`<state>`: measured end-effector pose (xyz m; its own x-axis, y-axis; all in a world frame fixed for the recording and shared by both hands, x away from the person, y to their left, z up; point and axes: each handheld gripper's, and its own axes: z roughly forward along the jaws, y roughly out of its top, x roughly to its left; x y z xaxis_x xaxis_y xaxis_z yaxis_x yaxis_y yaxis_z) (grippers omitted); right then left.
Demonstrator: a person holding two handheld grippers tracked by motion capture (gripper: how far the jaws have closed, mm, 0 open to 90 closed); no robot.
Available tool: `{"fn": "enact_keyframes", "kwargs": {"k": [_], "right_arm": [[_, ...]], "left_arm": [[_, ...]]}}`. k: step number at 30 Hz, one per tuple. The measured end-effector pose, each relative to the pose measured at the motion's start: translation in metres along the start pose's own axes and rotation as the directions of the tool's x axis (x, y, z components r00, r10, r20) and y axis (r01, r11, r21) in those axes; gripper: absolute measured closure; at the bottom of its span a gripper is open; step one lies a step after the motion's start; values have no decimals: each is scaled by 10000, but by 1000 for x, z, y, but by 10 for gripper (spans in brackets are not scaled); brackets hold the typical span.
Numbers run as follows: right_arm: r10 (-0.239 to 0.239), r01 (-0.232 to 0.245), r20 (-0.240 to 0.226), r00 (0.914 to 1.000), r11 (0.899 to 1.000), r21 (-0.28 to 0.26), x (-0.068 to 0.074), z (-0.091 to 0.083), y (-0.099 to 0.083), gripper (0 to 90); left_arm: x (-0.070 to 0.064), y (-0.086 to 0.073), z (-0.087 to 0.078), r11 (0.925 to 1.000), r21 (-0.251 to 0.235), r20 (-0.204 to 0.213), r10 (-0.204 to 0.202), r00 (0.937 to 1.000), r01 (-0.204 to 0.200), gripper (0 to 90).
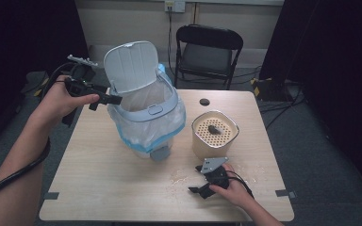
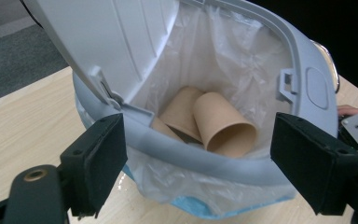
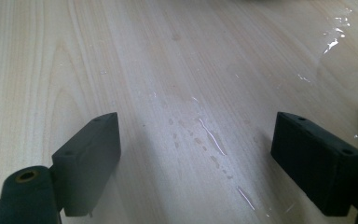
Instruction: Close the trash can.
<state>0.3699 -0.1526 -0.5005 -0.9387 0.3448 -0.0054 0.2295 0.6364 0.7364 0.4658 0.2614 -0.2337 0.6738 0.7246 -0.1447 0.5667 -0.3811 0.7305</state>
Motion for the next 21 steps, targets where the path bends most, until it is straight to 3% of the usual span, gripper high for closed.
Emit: {"fn": "enact_keyframes", "kwargs": {"k": [5,9,10,13,21], "right_arm": [[2,-2,-3,10000,10000,0,0,0,0,150],[0,0,1,10000,10000,-1,0,0,0,151],[-2,2,-24,10000,10000,24,0,0,0,150],[5,-5,-18,10000,10000,26,0,0,0,150],[4,-4,-22,10000,10000,25,0,0,0,150]], "left_arm": [[12,13,7,9999,-79,-234,-106,9997,104,184],[14,21,9,10000,-2,-32,-94,10000,94,188],[14,25,8,9999,-106,-104,99,9999,-100,193],[12,31,7,9992,-397,-75,95,9999,-98,199],[16,26,9,9998,-113,-38,140,9999,-141,230]]}}
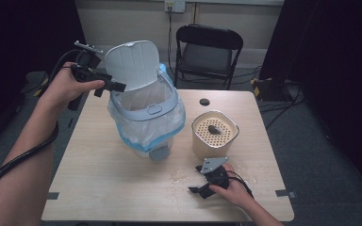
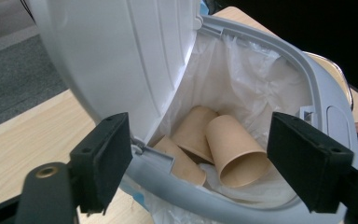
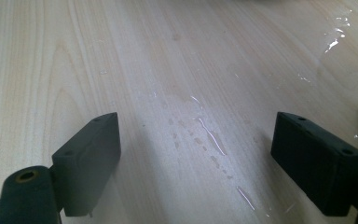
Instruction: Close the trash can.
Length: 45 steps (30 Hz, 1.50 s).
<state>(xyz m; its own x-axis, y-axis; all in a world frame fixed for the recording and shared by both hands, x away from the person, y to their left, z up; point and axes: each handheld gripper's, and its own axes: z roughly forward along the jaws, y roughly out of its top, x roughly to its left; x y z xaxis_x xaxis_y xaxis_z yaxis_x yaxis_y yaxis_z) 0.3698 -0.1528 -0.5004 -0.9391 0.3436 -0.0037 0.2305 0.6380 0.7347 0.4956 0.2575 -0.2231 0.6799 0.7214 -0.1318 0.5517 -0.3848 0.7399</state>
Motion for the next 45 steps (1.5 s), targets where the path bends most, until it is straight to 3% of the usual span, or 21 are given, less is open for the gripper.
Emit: {"fn": "enact_keyframes", "kwargs": {"k": [4,8,9,10,11,13,14,18,20,23,24,27,29,30,31,33,34,36,39,45], "right_arm": [[8,-8,20,10000,10000,-21,0,0,0,150],[8,-7,19,10000,10000,-20,0,0,0,151],[6,-6,19,10000,10000,-22,0,0,0,150],[6,-6,19,10000,10000,-22,0,0,0,150],[6,-6,22,10000,10000,-24,0,0,0,151],[8,-8,20,10000,10000,-22,0,0,0,151],[8,-8,20,10000,10000,-22,0,0,0,150],[-23,23,5,10000,10000,-9,0,0,0,150],[1,-1,-1,10000,10000,0,0,0,0,151],[-1,1,0,10000,10000,1,0,0,0,150],[1,-1,2,10000,10000,2,0,0,0,150],[-2,2,-1,10000,10000,-1,0,0,0,151],[-2,2,-1,10000,10000,0,0,0,0,151],[-2,2,1,10000,10000,0,0,0,0,151],[-2,2,-1,10000,10000,0,0,0,0,150],[-11,11,-3,10000,10000,-3,0,0,0,150],[-11,11,-3,10000,10000,-3,0,0,0,150],[-11,11,1,10000,10000,-6,0,0,0,150],[-10,10,-1,10000,10000,-4,0,0,0,150],[-12,12,-1,10000,10000,-4,0,0,0,151]], "left_arm": [[3,-3,0,9993,348,-2,-131,9999,131,234],[6,-5,-3,9988,309,-99,-371,9993,373,198],[10,-6,-5,9993,162,-372,-318,9988,324,197],[10,-6,-5,9993,162,-372,-318,9988,324,193],[13,-6,-5,9991,-166,-660,-398,9970,388,189],[14,-6,-5,9981,-408,-646,-479,9968,454,191],[15,-4,-4,9965,-721,-480,-447,9978,412,203],[10,2,-1,9959,-864,-223,-271,9994,251,219],[5,7,0,9990,-445,-342,-28,9994,13,173],[1,9,-2,9991,-343,-399,250,9989,-263,179],[-3,11,-5,9976,-426,-261,535,9982,-546,192],[-9,14,-10,9947,-762,190,711,9973,-695,239],[-18,19,-14,9908,-944,709,1041,9920,-973,258],[-28,24,-16,9868,-914,936,1419,9854,-1334,251],[-28,24,-16,9868,-914,936,1419,9854,-1334,250],[-42,27,-16,9848,-588,1247,1694,9776,-1631,250],[-42,27,-16,9848,-588,1247,1694,9776,-1631,249],[-51,27,-12,9833,-104,1301,1815,9748,-1817,244],[-53,26,-8,9842,39,1424,1748,9742,-1772,247],[-58,22,-1,9820,364,1505,1781,9724,-1855,343]]}}
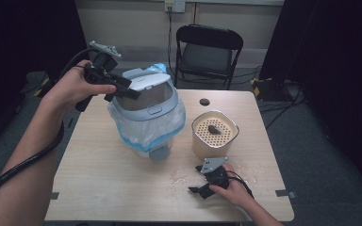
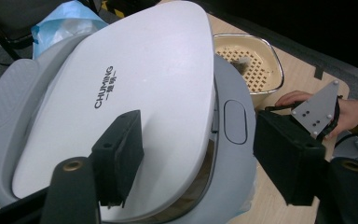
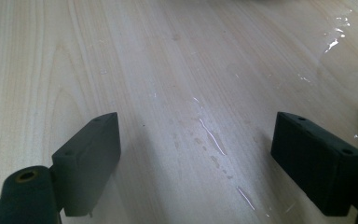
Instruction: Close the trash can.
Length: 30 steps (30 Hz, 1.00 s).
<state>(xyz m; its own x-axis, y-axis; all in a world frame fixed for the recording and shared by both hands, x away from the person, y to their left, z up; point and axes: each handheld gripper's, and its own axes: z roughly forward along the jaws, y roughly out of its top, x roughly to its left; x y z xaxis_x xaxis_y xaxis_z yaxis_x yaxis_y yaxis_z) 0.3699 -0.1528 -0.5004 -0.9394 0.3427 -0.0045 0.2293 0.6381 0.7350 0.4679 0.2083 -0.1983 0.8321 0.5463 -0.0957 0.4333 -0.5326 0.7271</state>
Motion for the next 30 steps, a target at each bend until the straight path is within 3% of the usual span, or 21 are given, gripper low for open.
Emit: {"fn": "enact_keyframes", "kwargs": {"k": [3,6,9,12,17,25,30], "right_arm": [[-4,4,5,10000,10000,4,0,0,0,150],[29,-29,15,10000,10000,-8,0,0,0,150],[29,-29,15,10000,10000,-7,0,0,0,150],[33,-33,14,10000,10000,-4,0,0,0,150],[45,-45,9,10000,10000,-2,0,0,0,150],[11,-10,23,10000,10000,-18,0,0,0,151],[8,-8,24,10000,10000,-21,0,0,0,150]], "left_arm": [[-1,-2,4,9997,-102,-110,-232,9997,231,390],[-1,-4,6,9999,-19,-187,-147,9997,147,431],[-1,-6,11,9997,153,39,-179,9998,178,480],[1,-8,15,9985,-145,-81,-538,9985,537,542],[3,-9,20,9955,-156,-136,-933,9955,931,582],[2,-11,40,9982,62,-906,-590,9941,598,663],[3,-12,46,9961,-505,-1188,-785,9898,729,683]]}}
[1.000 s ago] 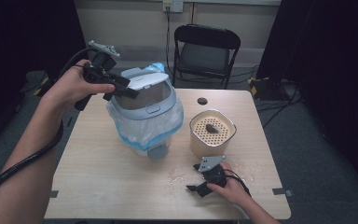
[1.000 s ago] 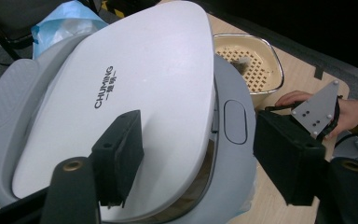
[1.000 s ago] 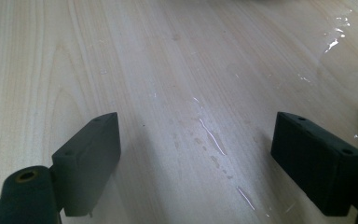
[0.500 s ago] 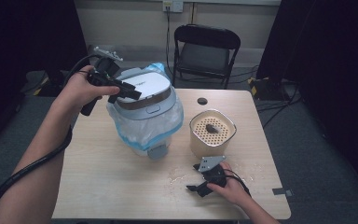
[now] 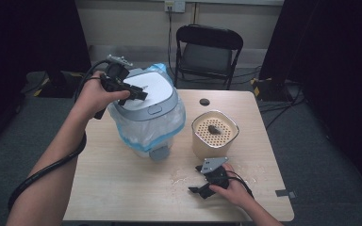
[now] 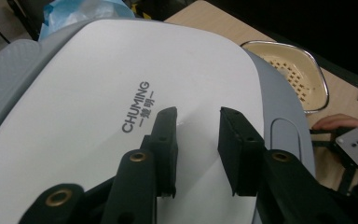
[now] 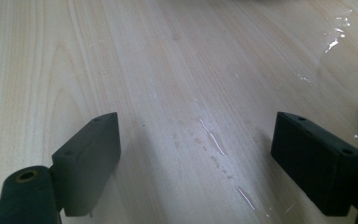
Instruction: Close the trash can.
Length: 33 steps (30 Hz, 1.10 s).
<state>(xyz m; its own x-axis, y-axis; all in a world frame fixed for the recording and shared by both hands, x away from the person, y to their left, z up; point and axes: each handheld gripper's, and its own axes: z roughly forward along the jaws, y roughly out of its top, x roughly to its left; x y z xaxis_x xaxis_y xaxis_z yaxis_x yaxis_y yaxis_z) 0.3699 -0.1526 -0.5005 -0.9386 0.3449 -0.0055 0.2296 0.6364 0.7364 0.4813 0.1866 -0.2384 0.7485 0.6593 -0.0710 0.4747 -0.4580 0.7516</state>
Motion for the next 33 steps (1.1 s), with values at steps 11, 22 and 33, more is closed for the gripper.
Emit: {"fn": "enact_keyframes", "kwargs": {"k": [11,22,33], "right_arm": [[0,0,0,10000,10000,-1,0,0,0,150],[-9,9,-10,10000,10000,-4,0,0,0,150],[-19,19,-10,10000,10000,1,0,0,0,150]], "left_arm": [[-3,3,4,9997,32,-362,244,9990,-243,734],[-7,4,13,9988,-86,-305,486,9984,-489,747],[-8,-3,14,9965,-835,439,83,9990,-47,579]]}}
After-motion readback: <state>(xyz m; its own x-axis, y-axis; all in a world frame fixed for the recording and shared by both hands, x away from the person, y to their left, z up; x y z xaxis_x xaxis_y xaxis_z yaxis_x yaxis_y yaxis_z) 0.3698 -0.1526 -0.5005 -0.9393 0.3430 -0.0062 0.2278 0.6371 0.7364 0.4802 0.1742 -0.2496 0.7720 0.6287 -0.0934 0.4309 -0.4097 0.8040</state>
